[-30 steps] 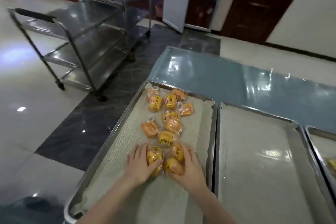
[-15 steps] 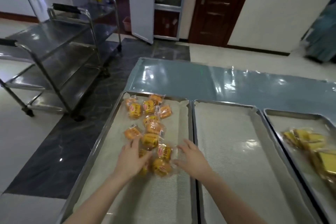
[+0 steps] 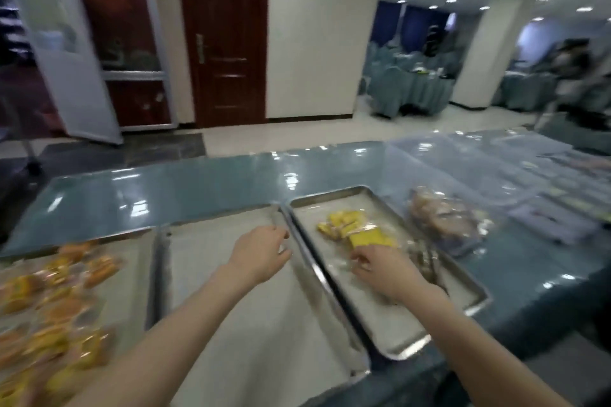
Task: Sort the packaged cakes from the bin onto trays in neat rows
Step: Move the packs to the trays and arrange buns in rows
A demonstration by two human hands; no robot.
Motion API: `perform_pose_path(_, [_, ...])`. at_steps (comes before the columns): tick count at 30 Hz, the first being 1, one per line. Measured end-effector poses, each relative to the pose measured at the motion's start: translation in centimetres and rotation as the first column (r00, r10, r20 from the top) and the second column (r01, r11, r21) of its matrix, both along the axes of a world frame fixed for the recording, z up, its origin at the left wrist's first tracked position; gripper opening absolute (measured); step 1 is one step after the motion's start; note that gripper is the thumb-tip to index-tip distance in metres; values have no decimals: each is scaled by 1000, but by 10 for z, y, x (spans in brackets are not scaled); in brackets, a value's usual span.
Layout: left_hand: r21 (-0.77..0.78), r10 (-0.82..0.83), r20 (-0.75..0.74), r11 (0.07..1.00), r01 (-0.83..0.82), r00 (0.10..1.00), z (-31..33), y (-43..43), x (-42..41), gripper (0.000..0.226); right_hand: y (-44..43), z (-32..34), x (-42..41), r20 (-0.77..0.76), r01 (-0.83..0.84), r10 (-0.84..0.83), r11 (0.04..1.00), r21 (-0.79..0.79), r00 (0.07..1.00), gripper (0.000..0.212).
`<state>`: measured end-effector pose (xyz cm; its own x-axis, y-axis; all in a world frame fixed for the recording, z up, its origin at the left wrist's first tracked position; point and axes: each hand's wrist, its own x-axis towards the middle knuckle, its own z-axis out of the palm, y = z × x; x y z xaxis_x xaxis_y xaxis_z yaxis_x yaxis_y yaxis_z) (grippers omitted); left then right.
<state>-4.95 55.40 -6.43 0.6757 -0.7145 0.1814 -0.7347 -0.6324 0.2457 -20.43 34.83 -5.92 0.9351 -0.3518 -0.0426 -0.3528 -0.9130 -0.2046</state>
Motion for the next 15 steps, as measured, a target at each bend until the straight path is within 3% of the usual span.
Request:
perform_pose_path(7, [66, -297, 116, 954, 291, 948, 44, -214, -56, 37, -155, 46, -126, 112, 328, -327, 945, 14, 938, 25])
perform_pose_path(15, [17, -415, 113, 909, 416, 903, 65, -404, -62, 37, -306, 68, -160, 212, 473, -461, 881, -9, 862, 25])
